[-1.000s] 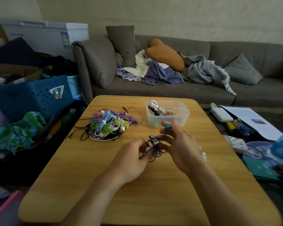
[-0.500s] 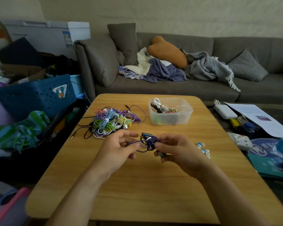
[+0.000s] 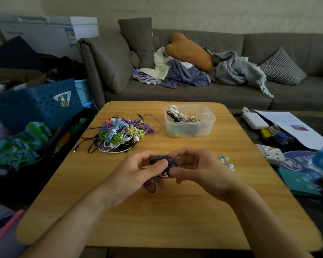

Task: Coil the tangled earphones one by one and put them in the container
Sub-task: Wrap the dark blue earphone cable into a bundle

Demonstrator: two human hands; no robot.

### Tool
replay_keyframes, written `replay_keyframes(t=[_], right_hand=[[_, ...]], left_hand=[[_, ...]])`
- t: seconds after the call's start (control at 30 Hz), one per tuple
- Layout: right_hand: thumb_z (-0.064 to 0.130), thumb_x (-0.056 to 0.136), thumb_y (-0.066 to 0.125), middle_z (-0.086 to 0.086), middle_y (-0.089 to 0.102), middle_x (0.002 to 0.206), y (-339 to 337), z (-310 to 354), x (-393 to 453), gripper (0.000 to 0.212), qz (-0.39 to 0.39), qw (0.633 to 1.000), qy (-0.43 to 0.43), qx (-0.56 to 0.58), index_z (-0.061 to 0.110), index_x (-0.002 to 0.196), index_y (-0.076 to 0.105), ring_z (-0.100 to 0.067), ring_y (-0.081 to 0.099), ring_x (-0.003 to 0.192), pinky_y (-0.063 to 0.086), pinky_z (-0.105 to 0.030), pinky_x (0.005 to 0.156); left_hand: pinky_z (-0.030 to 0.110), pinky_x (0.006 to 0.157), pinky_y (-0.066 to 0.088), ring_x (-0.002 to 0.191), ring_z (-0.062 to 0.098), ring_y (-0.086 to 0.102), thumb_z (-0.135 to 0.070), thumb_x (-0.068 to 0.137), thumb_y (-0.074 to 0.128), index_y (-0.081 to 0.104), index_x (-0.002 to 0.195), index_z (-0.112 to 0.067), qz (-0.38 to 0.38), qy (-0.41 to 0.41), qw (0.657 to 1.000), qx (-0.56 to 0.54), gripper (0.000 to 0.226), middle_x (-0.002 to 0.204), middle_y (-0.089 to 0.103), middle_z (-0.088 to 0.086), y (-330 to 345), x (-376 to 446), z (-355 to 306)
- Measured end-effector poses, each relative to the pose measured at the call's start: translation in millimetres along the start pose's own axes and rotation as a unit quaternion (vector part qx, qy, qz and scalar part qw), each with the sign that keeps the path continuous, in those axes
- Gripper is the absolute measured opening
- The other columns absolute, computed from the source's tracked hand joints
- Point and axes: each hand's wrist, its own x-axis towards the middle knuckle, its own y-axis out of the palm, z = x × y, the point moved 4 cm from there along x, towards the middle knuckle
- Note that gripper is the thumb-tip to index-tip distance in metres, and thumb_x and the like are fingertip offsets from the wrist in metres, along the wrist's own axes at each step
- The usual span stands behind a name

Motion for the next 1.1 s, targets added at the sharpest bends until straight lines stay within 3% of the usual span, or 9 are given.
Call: replay_keyframes(t=[0.13,0.27,0.37,0.47,0.57,0.8,0.87,0.97,1.1], right_hand=[[0.012,0.059,0.086,-0.010,0.069,0.094,-17.9,-2.3,2.4,0.051,-0.096,0.995,0.011,0.030,0.005,0.104,0.064,-0.021,0.065,0.073,0.055,-0.030,0.070],[0.010,0.066,0.078,-0.012,0.068,0.088,-24.0,-1.8,1.6,0.032,-0.064,0.994,0.012,0.086,0.003,0.096,0.069,-0.021,0.064,0.078,0.055,-0.026,0.076],[0.002,0.070,0.068,-0.016,0.069,0.090,-22.7,-1.2,1.8,0.029,-0.036,0.986,0.026,0.162,-0.002,0.099,0.069,-0.019,0.067,0.079,0.056,-0.023,0.074],[-0.003,0.068,0.067,-0.016,0.070,0.088,-19.1,-0.4,1.5,0.034,-0.026,0.979,0.038,0.197,-0.003,0.102,0.066,-0.018,0.068,0.075,0.057,-0.024,0.069],[0.001,0.065,0.072,-0.016,0.069,0.084,-15.6,0.1,0.5,0.038,-0.034,0.982,0.050,0.181,-0.003,0.101,0.061,-0.019,0.067,0.070,0.057,-0.024,0.064],[0.018,0.073,0.074,-0.015,0.073,0.084,-10.9,-3.8,2.3,0.037,-0.054,0.985,0.056,0.153,-0.007,0.098,0.065,-0.017,0.068,0.071,0.054,-0.021,0.061],[0.014,0.076,0.071,-0.018,0.072,0.090,-10.3,-2.5,2.2,0.033,-0.037,0.981,0.055,0.183,-0.008,0.100,0.067,-0.020,0.069,0.077,0.057,-0.022,0.067],[0.002,0.073,0.067,-0.019,0.072,0.095,-11.9,-0.8,-0.2,0.030,-0.024,0.971,0.060,0.230,-0.009,0.101,0.068,-0.022,0.072,0.081,0.059,-0.024,0.075],[0.005,0.068,0.072,-0.018,0.073,0.093,-12.7,-0.4,-1.5,0.025,-0.045,0.979,0.066,0.186,-0.002,0.091,0.073,-0.022,0.072,0.080,0.060,-0.025,0.069]], left_hand=[[0.029,0.051,0.045,0.059,0.027,0.058,-0.036,0.077,0.067,0.069,0.091,-0.007,-0.050,-0.034,0.998,0.011,0.032,0.075,0.064,0.013,-5.4,5.7,8.6],[0.032,0.057,0.045,0.057,0.026,0.054,-0.032,0.086,0.068,0.062,0.073,-0.006,-0.056,-0.051,0.997,0.001,0.030,0.066,0.057,0.015,-2.7,9.8,10.2],[0.039,0.066,0.046,0.068,0.027,0.060,-0.029,0.076,0.069,0.063,0.081,-0.002,-0.045,-0.050,0.997,-0.042,0.028,0.074,0.064,0.019,5.2,12.9,11.4],[0.038,0.067,0.051,0.083,0.032,0.064,-0.024,0.071,0.066,0.059,0.102,-0.002,-0.039,-0.044,0.992,-0.113,0.038,0.092,0.069,0.020,9.0,14.6,11.8],[0.028,0.077,0.053,0.094,0.023,0.067,-0.028,0.075,0.070,0.060,0.118,-0.018,-0.013,0.016,1.000,-0.001,0.045,0.104,0.072,0.006,14.4,12.4,7.8],[0.018,0.073,0.051,0.072,0.009,0.069,-0.035,0.082,0.071,0.069,0.107,-0.028,-0.060,0.120,0.977,0.167,0.025,0.071,0.073,-0.001,21.8,8.8,0.3],[0.023,0.073,0.055,0.074,0.009,0.070,-0.033,0.082,0.070,0.072,0.102,-0.029,-0.072,0.141,0.973,0.166,0.020,0.073,0.074,-0.003,18.7,10.2,-1.2],[0.017,0.079,0.053,0.086,0.002,0.069,-0.022,0.082,0.073,0.075,0.097,-0.027,-0.119,0.173,0.961,0.180,0.016,0.087,0.075,-0.012,12.4,11.5,-2.6],[0.012,0.081,0.048,0.091,-0.001,0.067,-0.026,0.076,0.077,0.074,0.106,-0.025,-0.136,0.188,0.950,0.207,0.030,0.089,0.073,-0.017,15.1,8.6,-2.7]])
